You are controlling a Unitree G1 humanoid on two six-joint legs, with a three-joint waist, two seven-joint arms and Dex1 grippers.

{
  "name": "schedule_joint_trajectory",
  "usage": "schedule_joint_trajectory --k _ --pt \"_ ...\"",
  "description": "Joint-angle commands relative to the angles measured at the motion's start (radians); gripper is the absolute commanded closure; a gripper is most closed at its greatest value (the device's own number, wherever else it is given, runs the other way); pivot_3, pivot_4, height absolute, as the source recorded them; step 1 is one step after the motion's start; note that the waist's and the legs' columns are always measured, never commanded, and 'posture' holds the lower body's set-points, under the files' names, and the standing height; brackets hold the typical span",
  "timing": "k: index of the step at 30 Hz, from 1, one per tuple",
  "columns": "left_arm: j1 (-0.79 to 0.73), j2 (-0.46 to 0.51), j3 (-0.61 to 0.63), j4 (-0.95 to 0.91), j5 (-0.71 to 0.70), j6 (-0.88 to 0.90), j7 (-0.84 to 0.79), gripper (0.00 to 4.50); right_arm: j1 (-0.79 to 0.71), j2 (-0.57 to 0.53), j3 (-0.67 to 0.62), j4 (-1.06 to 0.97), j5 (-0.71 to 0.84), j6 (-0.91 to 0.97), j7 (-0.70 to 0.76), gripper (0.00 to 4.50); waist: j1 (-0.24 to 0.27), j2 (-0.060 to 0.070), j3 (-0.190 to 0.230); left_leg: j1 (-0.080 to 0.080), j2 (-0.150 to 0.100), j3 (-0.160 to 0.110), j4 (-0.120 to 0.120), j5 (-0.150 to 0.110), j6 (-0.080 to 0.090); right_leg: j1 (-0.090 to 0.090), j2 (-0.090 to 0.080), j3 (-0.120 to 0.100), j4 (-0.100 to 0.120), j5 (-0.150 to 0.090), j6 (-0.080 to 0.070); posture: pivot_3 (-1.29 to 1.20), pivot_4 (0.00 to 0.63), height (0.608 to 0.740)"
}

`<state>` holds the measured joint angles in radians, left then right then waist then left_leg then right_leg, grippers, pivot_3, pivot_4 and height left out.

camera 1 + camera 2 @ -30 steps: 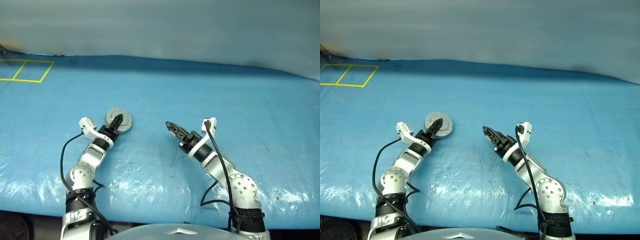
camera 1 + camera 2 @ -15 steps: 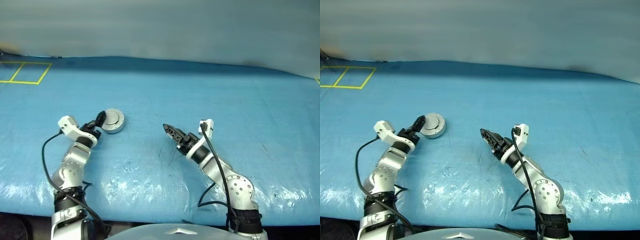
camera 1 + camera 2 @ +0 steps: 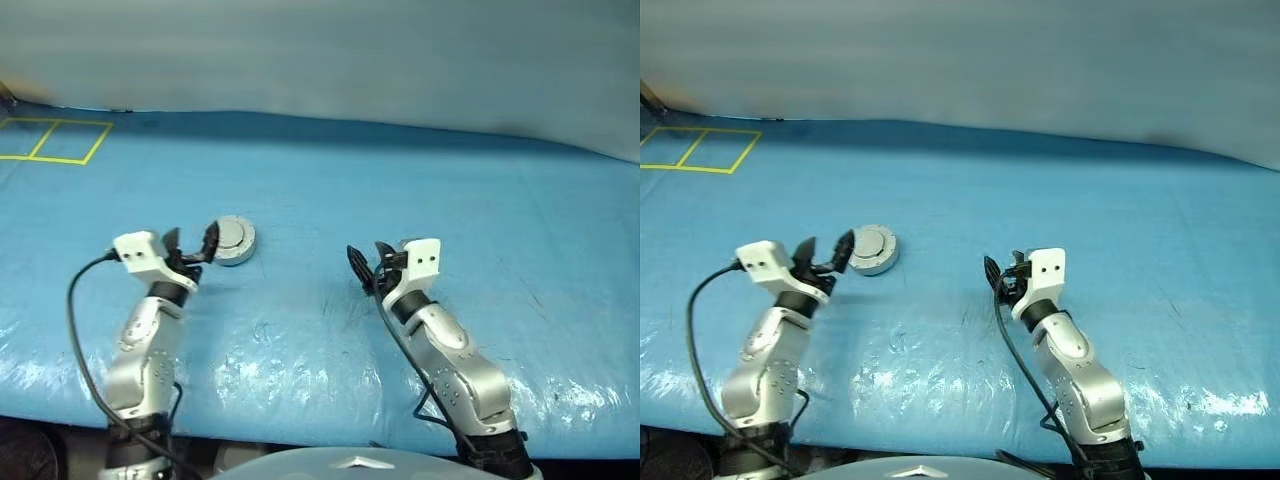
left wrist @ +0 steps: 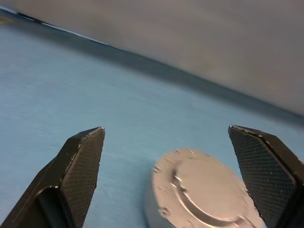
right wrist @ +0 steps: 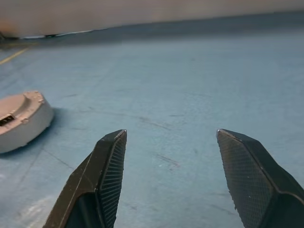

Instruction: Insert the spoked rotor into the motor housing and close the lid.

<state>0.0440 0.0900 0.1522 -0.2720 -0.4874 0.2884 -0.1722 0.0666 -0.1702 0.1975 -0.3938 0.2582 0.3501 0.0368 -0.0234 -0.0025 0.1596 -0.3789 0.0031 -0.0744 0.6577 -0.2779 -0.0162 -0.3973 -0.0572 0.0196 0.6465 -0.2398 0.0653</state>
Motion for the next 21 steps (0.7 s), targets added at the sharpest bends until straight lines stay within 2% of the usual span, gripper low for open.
schedule_joint_trajectory --k 1,4,6,11,16,21 --pt "0.064 -0.006 -0.118 -0.066 0.107 -0.038 0.000 0.05 0.047 0.029 0.005 -0.001 -0.156 -0.089 -0.105 1.31 -0.001 0.000 0.000 0.000 0.000 0.000 -0.001 -0.001 0.002 0.000 0.000 0.000 0.000 0.000 0.000 0.00 0.150 0.740" --pt "0.134 -0.054 -0.153 -0.029 0.164 -0.048 0.064 0.05 0.113 0.067 -0.020 0.008 -0.234 -0.120 -0.181 1.31 0.001 0.000 -0.001 0.000 0.000 0.000 -0.001 -0.001 0.002 0.000 0.000 0.000 0.000 0.000 -0.001 0.00 0.150 0.740" --pt "0.166 -0.040 -0.182 -0.005 0.237 -0.100 0.061 0.05 0.153 0.079 -0.026 0.002 -0.264 -0.133 -0.195 1.31 0.003 0.001 -0.001 0.001 0.000 0.000 -0.001 -0.001 0.002 0.000 0.000 0.000 0.000 0.000 -0.001 0.00 0.150 0.740" --pt "0.157 -0.032 -0.164 0.021 0.248 -0.120 0.042 0.05 0.198 0.103 -0.039 -0.013 -0.264 -0.138 -0.171 1.31 0.003 0.001 -0.001 0.001 0.001 0.000 -0.001 0.000 0.002 0.000 0.000 -0.001 0.000 -0.003 -0.003 0.00 0.150 0.740" --pt "0.117 -0.047 -0.121 0.053 0.229 -0.112 0.060 0.05 0.187 0.120 -0.049 -0.005 -0.284 -0.139 -0.166 1.31 0.003 0.000 0.000 0.001 0.001 0.000 0.001 0.002 0.003 0.001 0.001 -0.001 0.000 -0.003 -0.003 0.00 0.150 0.740" --pt "0.106 -0.033 -0.134 0.061 0.251 -0.135 0.026 0.05 0.177 0.139 -0.066 0.005 -0.296 -0.130 -0.167 1.31 0.003 0.000 0.000 0.000 0.001 0.000 0.000 0.002 0.003 0.001 0.001 -0.001 0.000 0.001 -0.004 0.00 0.150 0.740"
